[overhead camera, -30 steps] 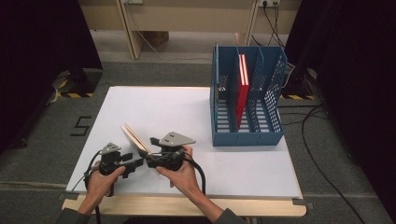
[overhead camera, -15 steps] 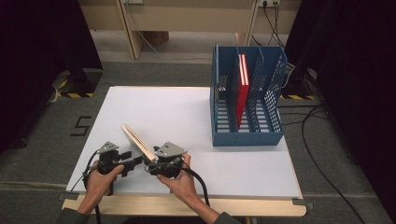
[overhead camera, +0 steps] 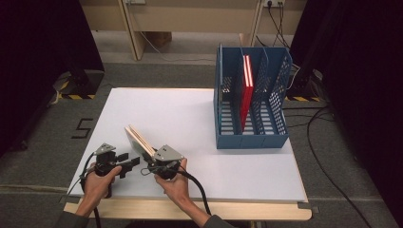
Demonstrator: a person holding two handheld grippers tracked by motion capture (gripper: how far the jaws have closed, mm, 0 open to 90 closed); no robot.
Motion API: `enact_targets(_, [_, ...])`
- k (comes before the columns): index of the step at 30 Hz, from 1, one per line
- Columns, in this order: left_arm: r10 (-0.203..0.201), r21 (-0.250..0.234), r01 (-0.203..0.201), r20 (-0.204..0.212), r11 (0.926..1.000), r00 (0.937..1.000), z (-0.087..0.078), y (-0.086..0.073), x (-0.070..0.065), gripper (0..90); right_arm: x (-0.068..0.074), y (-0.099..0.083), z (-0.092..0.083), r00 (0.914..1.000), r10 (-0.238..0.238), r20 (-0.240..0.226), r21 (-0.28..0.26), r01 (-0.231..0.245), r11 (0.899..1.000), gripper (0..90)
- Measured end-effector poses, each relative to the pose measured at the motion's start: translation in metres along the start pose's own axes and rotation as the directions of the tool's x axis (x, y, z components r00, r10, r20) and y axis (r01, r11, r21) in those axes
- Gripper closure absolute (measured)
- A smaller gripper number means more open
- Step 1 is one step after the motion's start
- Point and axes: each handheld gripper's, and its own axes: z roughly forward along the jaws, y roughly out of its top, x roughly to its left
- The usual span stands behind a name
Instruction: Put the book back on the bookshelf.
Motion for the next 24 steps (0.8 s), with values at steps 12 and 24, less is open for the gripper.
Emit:
enact_targets(12, [-0.001, 0.006, 0.001, 0.007, 1.0, 1.0, 0.001, -0.001, 0.001, 36.4, -0.01, -0.004, 0.003, 0.9997, 0.018, -0.016, -0.084, -0.019, 0.996, 76.2])
enact_targets(24, [-0.01, 0.005, 0.01, 0.002, 0.9999, 1.0, 0.001, -0.001, 0.005, 36.5, -0.036, 0.028, -0.028, 0.9973, 0.037, -0.063, -0.131, -0.045, 0.99, 76.3])
